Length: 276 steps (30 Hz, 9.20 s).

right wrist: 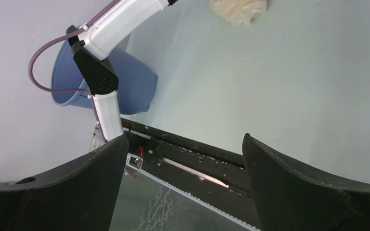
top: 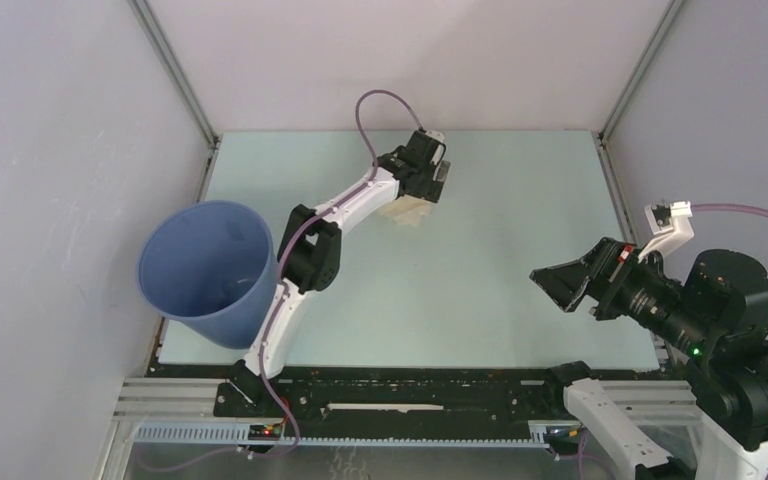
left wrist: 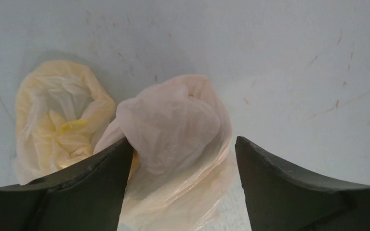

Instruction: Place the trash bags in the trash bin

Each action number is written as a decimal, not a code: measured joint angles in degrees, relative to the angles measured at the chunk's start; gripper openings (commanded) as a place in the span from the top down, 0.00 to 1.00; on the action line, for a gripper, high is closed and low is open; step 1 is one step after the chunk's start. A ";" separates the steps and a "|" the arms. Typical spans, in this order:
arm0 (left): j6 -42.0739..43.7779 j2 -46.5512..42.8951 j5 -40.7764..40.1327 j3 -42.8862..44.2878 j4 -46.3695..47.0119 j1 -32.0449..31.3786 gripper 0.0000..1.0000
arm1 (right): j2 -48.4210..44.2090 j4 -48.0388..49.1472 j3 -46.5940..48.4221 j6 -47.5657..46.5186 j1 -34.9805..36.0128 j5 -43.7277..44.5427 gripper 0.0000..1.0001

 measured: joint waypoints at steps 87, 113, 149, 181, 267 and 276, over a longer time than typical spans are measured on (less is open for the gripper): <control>1.66 -34.93 14.45 -25.73 -14.43 -11.80 0.79 | 41.72 23.39 -16.57 26.71 -7.45 -19.23 0.88; 4.46 -48.87 14.88 -51.54 -17.35 -8.63 0.92 | 45.09 21.99 -22.97 8.55 -26.43 -10.29 0.22; 10.21 -48.00 14.27 -52.41 -15.61 -11.74 0.75 | 68.30 22.77 -15.28 36.20 -27.21 -2.27 0.80; -6.19 -75.76 19.12 -52.19 -4.11 0.17 0.00 | 41.35 48.19 -8.66 6.71 4.52 -27.36 1.00; -14.23 -67.45 14.62 -54.51 3.58 -12.79 1.00 | 19.47 31.80 -34.45 -0.76 -2.89 -27.91 0.18; -13.27 -69.26 15.87 -54.55 2.80 -11.93 1.00 | 25.59 36.06 -34.82 -1.01 3.17 -28.74 0.18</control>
